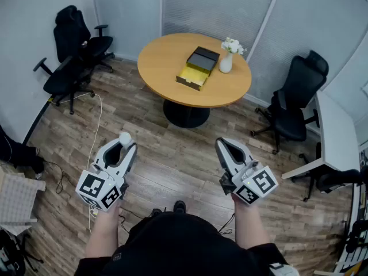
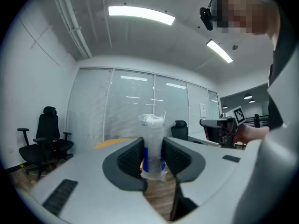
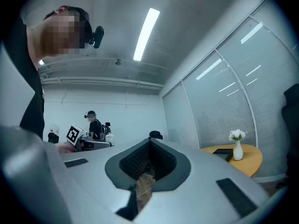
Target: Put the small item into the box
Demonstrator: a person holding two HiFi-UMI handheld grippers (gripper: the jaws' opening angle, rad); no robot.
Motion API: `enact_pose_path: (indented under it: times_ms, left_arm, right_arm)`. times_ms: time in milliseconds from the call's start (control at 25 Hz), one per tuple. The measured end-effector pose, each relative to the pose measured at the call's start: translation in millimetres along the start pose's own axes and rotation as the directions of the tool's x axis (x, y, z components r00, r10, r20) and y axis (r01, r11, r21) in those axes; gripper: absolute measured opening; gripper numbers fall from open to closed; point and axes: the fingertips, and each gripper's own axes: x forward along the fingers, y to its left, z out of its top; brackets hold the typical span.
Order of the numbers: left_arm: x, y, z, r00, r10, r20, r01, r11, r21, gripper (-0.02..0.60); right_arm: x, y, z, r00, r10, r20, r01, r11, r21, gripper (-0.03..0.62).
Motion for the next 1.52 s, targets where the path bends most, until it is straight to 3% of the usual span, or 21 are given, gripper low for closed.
enact_pose_path:
  times_ms: [440, 960, 1520]
  left_arm:
    - [6, -5, -1, 1.0, 0.02, 0.0, -0.02, 1.0, -0.006, 0.132]
    - [41, -29, -9, 1.0, 0.02, -0.016, -0.02, 1.0, 0.001, 0.132]
    - [85, -12, -14, 1.0, -0.012, -0.025, 0.012, 1.0, -0.019, 0.132]
  right_arm:
    - [-5, -9, 2, 1.0, 0.015, 0.017, -0.015, 1.0, 0.003, 0.035]
    - [-23, -28, -9, 0.995, 0.096, -0.002, -0.096, 0.995, 0.035, 0.038]
    - [-10, -68, -15, 0.999, 0.051, -0.011, -0.05, 0.996, 0.072, 0.038]
